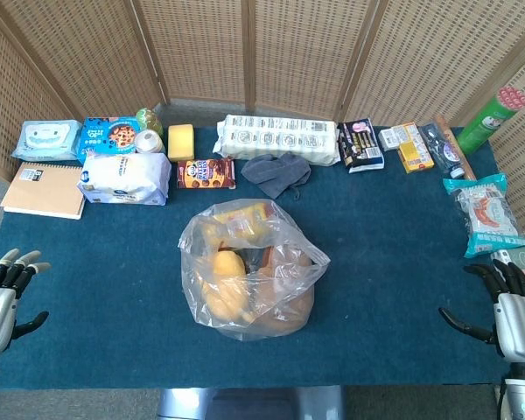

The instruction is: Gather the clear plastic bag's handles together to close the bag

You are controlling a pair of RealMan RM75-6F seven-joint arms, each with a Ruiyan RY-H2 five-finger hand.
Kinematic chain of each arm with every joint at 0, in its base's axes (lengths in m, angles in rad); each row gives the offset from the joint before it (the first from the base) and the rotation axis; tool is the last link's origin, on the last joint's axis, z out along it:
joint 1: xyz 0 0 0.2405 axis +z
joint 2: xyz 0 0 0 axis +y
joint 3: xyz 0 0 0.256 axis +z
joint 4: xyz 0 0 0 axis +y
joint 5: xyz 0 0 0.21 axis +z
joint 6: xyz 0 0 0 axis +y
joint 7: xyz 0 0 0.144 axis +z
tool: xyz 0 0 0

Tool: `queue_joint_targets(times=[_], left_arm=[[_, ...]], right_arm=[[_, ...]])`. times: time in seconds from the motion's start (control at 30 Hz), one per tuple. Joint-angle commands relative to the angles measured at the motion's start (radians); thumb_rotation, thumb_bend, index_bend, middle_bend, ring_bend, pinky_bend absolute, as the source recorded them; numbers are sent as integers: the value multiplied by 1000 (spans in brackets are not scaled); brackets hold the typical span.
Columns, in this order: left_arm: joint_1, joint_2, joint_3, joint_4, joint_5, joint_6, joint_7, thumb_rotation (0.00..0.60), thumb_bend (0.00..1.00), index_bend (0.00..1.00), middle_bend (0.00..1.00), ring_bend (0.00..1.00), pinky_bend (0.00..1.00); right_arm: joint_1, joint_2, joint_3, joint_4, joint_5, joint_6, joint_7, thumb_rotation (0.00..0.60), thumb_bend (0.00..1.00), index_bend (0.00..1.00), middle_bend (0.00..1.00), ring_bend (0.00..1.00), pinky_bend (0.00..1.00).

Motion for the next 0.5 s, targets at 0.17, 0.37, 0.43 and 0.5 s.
queue_joint_targets(times=[0.17,0.37,0.43,0.5], left_arm=[[-4,-5,-2,4,-7,-8,0,600,85,259,191,85,255],[-3,8,-6,-1,2,6,-5,600,84,261,191,85,255],[-1,13,-7,-4,4,11,-6,600,84,260,191,85,255],[-1,16,-8,-7,6,14,-7,600,84,261,191,85,255]], right_arm=[[8,-4,0,0,3,-15,3,162,158,245,238,101,0],[9,-1,1,3,-11,-12,37,163,159,245,240,110,0],[12,1,1,3,-12,-19,52,161,158,245,241,113,0],[16,2,0,4,-14,-28,72,162,158,245,245,119,0]])
